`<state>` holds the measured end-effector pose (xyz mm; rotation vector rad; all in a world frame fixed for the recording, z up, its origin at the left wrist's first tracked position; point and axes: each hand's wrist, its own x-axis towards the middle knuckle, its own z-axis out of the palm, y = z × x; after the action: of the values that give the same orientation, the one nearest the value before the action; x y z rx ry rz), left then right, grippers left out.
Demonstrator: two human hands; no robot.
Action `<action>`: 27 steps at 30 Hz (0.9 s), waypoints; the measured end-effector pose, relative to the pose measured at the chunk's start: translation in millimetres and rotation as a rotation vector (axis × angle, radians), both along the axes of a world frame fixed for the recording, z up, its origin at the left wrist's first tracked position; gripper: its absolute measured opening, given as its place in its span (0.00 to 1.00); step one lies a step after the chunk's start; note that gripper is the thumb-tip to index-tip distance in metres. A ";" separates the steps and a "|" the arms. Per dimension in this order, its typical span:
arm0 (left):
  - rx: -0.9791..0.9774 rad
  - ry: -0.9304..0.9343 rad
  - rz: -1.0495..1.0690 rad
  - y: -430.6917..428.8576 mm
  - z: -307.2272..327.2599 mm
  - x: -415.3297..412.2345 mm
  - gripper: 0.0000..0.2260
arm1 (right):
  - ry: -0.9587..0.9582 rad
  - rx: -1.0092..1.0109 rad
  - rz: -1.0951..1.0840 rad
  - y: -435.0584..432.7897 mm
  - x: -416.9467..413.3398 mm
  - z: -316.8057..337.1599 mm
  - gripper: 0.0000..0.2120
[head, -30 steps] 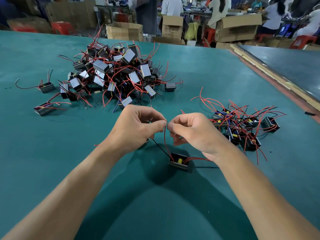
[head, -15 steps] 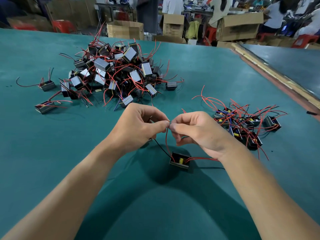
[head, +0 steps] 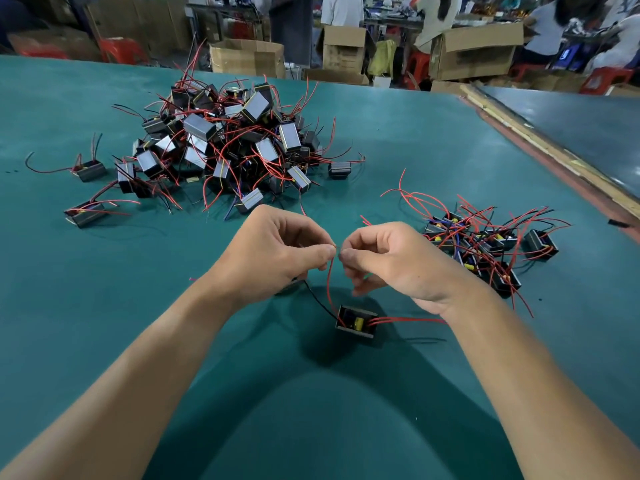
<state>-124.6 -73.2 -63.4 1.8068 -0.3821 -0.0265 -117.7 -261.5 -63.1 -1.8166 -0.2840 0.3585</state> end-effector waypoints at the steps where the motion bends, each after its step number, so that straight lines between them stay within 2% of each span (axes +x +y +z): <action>1: 0.003 -0.012 0.040 -0.3 -1.8 1.3 0.07 | 0.052 -0.005 -0.022 0.2 -0.2 1.3 0.11; 6: 0.175 -0.174 0.131 -1.5 -7.4 1.0 0.07 | 0.226 0.088 -0.106 2.6 0.1 4.0 0.15; 11: 0.279 -0.321 0.127 -5.1 -5.9 -3.9 0.08 | 0.270 0.142 -0.073 3.8 -0.3 1.6 0.14; 17: 0.314 -0.366 0.144 -5.3 -5.5 -4.9 0.07 | 0.276 0.192 -0.069 2.4 1.3 -0.8 0.11; 21: 0.350 -0.358 0.149 -4.3 -8.2 -2.4 0.06 | 0.167 0.169 -0.108 2.4 3.5 -4.6 0.09; 24: 0.384 -0.288 0.147 -4.2 -10.5 -1.1 0.06 | -0.065 0.027 -0.137 3.8 4.3 -9.4 0.08; 27: 0.336 -0.184 0.151 -4.3 -11.3 -0.1 0.07 | -0.224 -0.074 -0.108 2.8 4.5 -10.2 0.08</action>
<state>-124.7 -77.5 -74.7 2.1749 -0.3868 0.1922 -113.2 -258.7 -73.3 -1.9390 -0.3300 0.0900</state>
